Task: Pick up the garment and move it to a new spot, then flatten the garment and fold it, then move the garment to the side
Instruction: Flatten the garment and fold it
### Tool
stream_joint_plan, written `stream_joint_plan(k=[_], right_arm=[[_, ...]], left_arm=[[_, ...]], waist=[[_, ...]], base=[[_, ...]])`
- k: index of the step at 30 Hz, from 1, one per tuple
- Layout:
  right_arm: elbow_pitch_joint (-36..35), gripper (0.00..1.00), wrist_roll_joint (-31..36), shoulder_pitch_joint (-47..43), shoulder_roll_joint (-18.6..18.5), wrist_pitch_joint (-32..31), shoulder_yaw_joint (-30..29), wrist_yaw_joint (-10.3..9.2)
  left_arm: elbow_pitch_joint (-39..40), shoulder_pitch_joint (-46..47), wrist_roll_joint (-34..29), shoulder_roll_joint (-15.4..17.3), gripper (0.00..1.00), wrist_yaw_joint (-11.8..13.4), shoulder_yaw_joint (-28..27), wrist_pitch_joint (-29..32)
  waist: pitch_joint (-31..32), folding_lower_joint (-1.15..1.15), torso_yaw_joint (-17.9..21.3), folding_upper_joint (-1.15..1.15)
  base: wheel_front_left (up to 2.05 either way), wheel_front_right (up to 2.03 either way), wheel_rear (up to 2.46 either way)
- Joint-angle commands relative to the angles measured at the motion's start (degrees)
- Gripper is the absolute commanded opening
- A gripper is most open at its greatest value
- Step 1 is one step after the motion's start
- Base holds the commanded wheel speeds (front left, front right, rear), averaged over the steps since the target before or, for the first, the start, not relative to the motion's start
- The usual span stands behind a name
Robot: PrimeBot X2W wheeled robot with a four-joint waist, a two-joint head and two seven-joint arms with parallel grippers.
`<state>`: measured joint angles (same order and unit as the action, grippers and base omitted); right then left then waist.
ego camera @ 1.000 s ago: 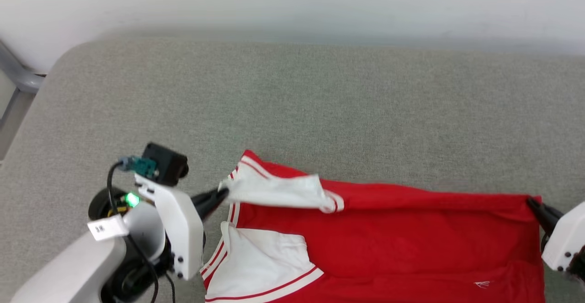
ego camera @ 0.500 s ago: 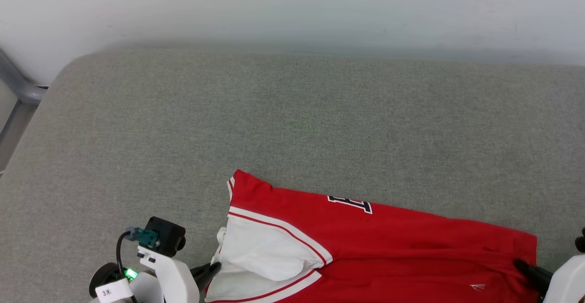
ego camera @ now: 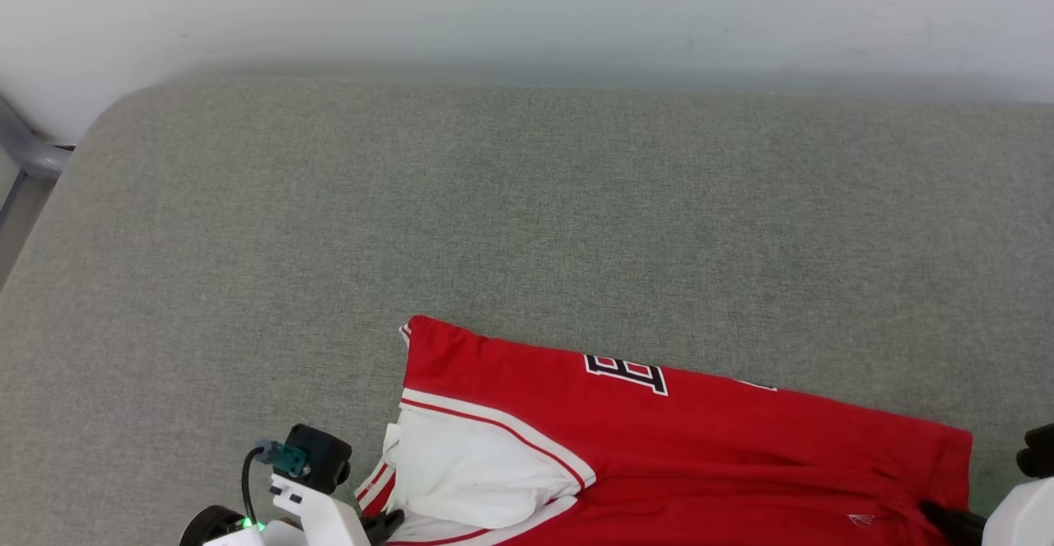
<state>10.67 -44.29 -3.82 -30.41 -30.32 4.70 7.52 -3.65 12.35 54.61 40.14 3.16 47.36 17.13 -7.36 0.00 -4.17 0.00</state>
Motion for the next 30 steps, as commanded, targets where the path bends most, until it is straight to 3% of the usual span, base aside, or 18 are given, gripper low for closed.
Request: stream_joint_plan(k=[1, 3, 4, 5, 6, 17, 26, 30], right_arm=[[-0.21, 0.00, 0.22, -0.77, -0.57, -0.14, 1.10, -0.07], [-0.10, 0.00, 0.05, -0.84, -0.94, -0.41, 2.05, -0.07], [-0.16, 0.40, 0.22, -0.80, -1.19, -0.41, 2.59, -0.06], [-0.17, 1.00, 0.37, -0.75, -1.29, 0.09, 2.79, -0.06], [-0.08, 1.00, 0.40, -0.66, -1.32, 0.52, 2.98, -0.07], [-2.04, 1.00, -1.00, -1.16, -1.68, -1.72, 0.53, -0.07], [-2.76, 1.00, 2.84, -2.04, 3.83, -7.91, -8.15, -0.06], [-2.39, 1.00, 4.41, -0.90, 7.26, -10.08, -12.88, -0.07]], left_arm=[[-0.78, 0.61, -0.61, -0.54, 0.00, -0.35, 0.18, -0.30], [-1.71, 0.79, -0.80, -1.00, 0.00, -0.58, 0.50, -0.59], [-2.06, 0.80, -0.90, -1.39, 0.00, -0.71, 0.63, -0.80], [-2.43, 0.81, -0.98, -1.73, 0.84, -0.76, 0.72, -0.99], [-2.85, 0.77, -1.04, -2.04, 1.00, -0.73, 0.70, -1.43], [-2.01, -1.44, -1.30, -3.52, 1.00, 1.88, -2.76, -9.91], [0.93, -2.16, -6.86, -4.48, 1.00, 6.75, -8.59, -26.88], [1.39, -2.05, -10.96, -5.87, 1.00, 8.31, -10.67, -31.46]], waist=[[-0.16, 0.00, -0.01, 0.00], [-0.23, 0.00, 0.03, 0.00], [-0.18, 0.00, 0.04, 0.00], [-0.04, 0.00, 0.04, 0.00], [0.22, 0.00, 0.04, 0.00], [3.30, 0.00, 0.30, 0.00], [2.95, 0.00, -0.18, 0.00], [1.97, 0.00, -0.70, 0.00]], base=[[0.00, 0.00, 0.00], [0.00, 0.00, 0.00], [0.00, 0.00, 0.00], [0.00, 0.00, 0.00], [0.00, 0.00, 0.00], [0.00, 0.00, 0.00], [0.00, 0.00, 0.00], [0.00, 0.00, 0.00]])
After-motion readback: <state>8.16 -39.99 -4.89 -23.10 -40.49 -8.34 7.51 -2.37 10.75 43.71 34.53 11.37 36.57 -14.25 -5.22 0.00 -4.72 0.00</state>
